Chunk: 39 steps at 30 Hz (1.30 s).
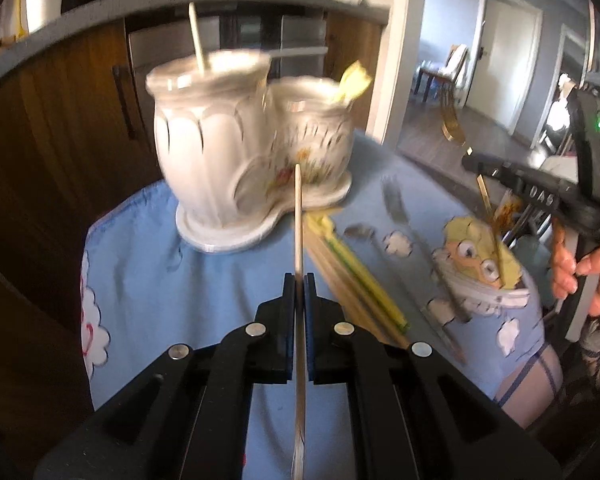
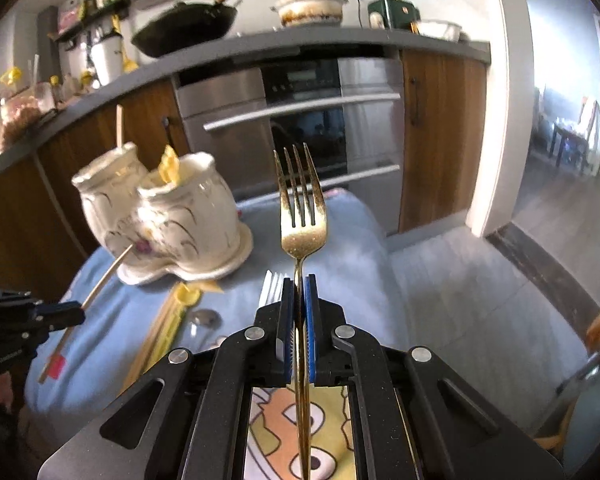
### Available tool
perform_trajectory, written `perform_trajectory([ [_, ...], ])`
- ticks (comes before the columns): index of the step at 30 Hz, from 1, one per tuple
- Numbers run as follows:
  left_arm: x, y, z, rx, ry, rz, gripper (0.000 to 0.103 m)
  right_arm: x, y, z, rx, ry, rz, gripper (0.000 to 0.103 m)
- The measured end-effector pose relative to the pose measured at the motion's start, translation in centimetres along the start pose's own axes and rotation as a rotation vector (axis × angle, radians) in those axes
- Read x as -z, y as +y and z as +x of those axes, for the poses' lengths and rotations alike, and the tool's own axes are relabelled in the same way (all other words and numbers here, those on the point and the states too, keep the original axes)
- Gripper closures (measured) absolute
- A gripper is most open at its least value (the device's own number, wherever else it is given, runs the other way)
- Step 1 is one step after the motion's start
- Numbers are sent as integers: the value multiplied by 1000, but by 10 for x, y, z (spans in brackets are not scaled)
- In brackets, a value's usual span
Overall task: Organize utensils
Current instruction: 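Lift the chopstick and gold fork and carry them above the ceramic holder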
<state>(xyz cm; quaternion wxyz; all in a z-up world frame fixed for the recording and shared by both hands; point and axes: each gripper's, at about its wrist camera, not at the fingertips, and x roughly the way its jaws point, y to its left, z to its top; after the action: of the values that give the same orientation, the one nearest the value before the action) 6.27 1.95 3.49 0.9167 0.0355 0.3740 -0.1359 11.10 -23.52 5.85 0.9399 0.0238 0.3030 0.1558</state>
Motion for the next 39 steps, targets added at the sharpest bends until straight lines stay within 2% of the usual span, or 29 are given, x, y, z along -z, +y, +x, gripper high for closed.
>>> perform_trajectory([
  [6, -14, 1, -19, -21, -173, 23, 99, -13, 16, -20, -27, -81, -48, 97],
  [10, -25, 10, -36, -33, -252, 15, 99, -28, 29, -34, -54, -149, -70, 97],
  [15, -42, 21, -55, -43, -363, -6, 99, -58, 47, -42, -95, -213, -95, 97],
  [21, -78, 43, -71, -25, -485, -57, 99, -97, 57, -43, -145, -255, -87, 97],
  [33, -137, 65, -51, 61, -609, -129, 99, -151, 72, -35, -179, -342, -85, 97],
  [39, -153, 62, -28, 11, -631, -121, 99, -166, 81, -15, -190, -363, -76, 97],
])
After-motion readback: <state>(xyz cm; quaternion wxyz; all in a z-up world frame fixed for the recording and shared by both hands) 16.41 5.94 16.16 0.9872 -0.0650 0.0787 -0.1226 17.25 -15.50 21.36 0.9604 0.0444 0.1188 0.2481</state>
